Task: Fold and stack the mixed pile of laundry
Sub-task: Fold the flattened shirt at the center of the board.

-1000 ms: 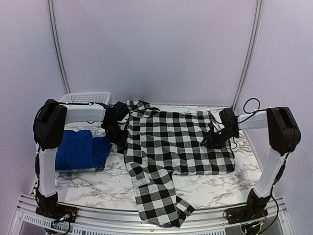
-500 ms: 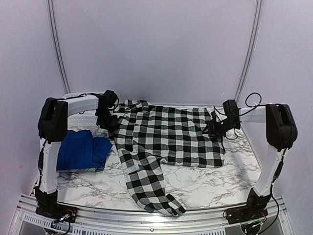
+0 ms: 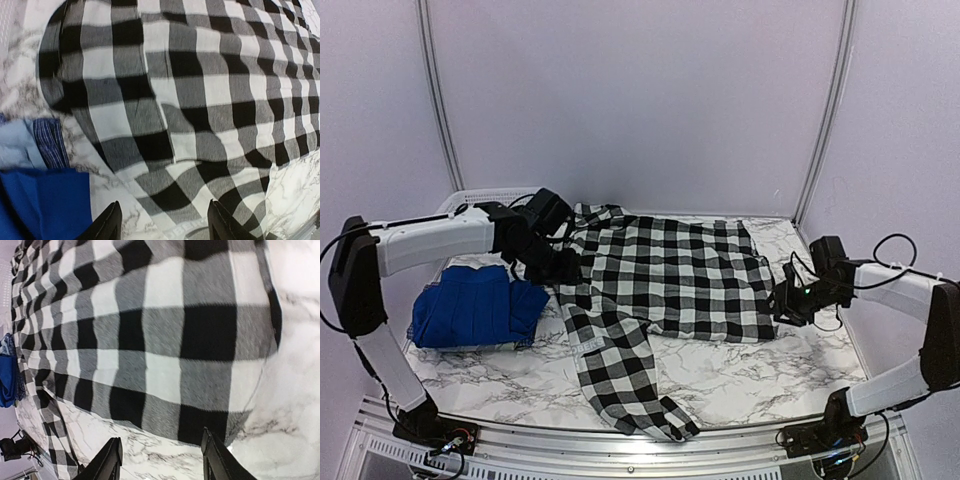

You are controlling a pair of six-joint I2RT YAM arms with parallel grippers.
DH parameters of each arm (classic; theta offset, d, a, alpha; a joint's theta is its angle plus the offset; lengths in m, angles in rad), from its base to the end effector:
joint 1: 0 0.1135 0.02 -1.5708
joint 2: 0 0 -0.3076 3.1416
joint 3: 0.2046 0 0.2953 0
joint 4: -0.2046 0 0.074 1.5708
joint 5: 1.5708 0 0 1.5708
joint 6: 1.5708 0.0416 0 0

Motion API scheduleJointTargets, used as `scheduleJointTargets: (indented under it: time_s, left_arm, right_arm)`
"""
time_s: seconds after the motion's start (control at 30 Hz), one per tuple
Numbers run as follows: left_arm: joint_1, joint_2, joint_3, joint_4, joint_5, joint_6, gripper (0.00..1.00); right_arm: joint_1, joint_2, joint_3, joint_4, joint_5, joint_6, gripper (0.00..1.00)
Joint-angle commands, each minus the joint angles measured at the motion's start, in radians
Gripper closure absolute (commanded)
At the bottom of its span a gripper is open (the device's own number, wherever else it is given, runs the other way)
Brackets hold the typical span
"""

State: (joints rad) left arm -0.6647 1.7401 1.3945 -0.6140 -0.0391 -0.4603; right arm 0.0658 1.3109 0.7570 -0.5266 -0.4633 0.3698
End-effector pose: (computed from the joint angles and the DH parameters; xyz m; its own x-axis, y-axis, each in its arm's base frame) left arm 0.3399 -0.2643 0.2806 -0.8435 0.0971 -0.5283 0.2501 0.9414 -0.2262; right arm 0.2690 0.0364 0.2116 -0.9179 0.2636 -0.2966 0.0675 0.8404 0.5378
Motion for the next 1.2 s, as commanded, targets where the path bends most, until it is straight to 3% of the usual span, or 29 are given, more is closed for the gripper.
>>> scheduleJointTargets:
  time_s: [0.0,0.17,0.3,0.5,0.83,1.17]
  left_arm:
    - [-0.037,-0.111,-0.231,0.118,0.029,-0.216,0.39]
    - [-0.107,-0.171,-0.393,0.183,0.030,-0.343,0.39]
    - [-0.159,-0.169,-0.428,0.198,0.022,-0.389,0.39]
    - [-0.210,-0.160,-0.483,0.248,0.034,-0.479,0.46]
    - [-0.240,-0.068,-0.498,0.294,0.034,-0.521,0.54]
    - [-0.274,0.017,-0.438,0.253,0.013,-0.546,0.82]
  right_arm:
    - [-0.015,-0.075,-0.097,-0.028,0.067,0.102,0.51]
    - [-0.032,-0.102,-0.179,0.030,0.122,0.138,0.56]
    - [-0.035,-0.054,-0.212,0.097,0.123,0.144,0.58]
    - [-0.036,0.032,-0.246,0.189,0.075,0.158,0.67]
    - [-0.035,-0.004,-0.231,0.179,0.038,0.143,1.00]
    - [-0.036,-0.089,-0.206,0.118,0.057,0.123,1.00]
